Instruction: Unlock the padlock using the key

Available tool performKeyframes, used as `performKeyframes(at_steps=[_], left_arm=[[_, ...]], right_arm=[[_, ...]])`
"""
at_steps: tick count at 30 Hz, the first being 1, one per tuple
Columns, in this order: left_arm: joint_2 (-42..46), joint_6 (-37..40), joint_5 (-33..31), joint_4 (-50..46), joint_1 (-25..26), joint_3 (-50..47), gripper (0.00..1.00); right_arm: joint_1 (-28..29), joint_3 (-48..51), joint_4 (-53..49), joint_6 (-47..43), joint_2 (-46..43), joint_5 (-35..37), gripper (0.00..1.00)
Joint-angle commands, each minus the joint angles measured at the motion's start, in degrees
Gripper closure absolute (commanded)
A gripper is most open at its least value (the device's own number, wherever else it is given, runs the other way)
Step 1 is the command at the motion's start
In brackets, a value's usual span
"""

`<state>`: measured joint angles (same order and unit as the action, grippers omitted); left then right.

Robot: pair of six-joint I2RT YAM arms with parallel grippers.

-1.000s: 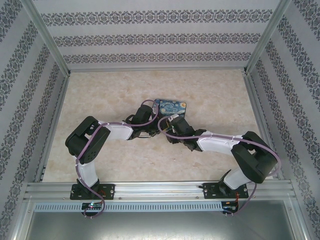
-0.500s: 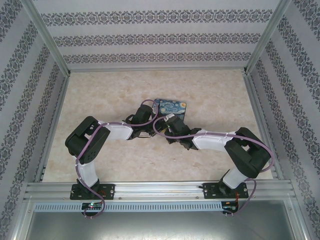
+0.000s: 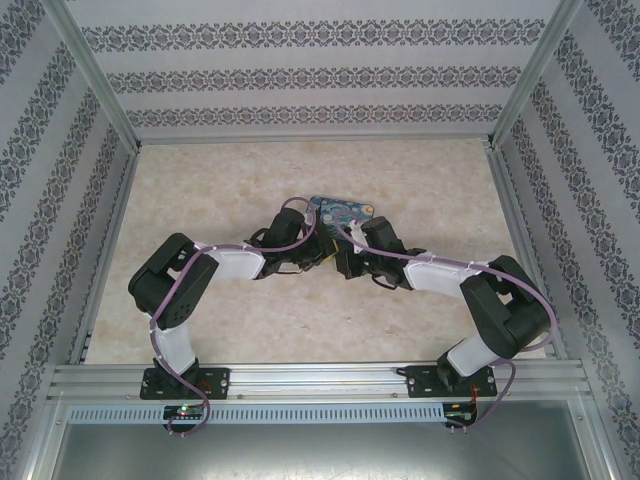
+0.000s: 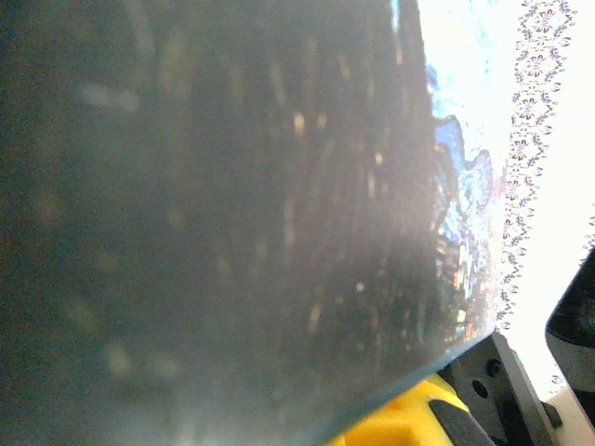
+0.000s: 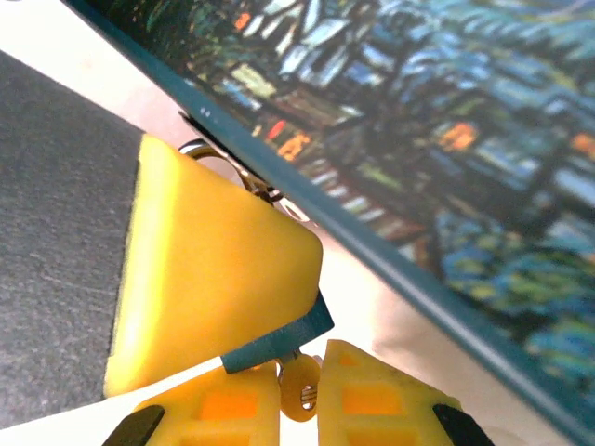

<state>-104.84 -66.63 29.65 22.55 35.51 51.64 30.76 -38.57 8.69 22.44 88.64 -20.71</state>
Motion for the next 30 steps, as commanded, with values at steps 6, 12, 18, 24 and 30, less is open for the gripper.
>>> performKeyframes(at_steps=[6, 12, 18, 24, 30], left_arm=[[0.69, -0.37, 1.48, -1.76, 0.26, -1.27, 1.0], [0.95, -0.37, 1.21, -2.02, 0.19, -1.45, 1.0], [1.04, -0.26, 1.18, -2.23, 0.18, -1.46, 1.0], [0.95, -0.38, 1.14, -2.19, 0.18, -1.44, 1.0], [1.2, 1.94, 0.42, -5.18, 0.26, -0.73, 1.0]], right_arm=[[-3.48, 0.4, 11.32, 7.11, -0.21, -12.06, 1.0], [-6.12, 2.67, 13.45, 9.63, -1.23, -12.9, 0.63], [-9.77, 5.9, 12.68, 11.16, -7.51, -11.99, 0.55], [-9.79, 5.96, 10.85, 11.36, -9.72, -11.75, 0.54], [-8.29, 6.48, 12.21, 12.91, -7.93, -10.93, 0.54]])
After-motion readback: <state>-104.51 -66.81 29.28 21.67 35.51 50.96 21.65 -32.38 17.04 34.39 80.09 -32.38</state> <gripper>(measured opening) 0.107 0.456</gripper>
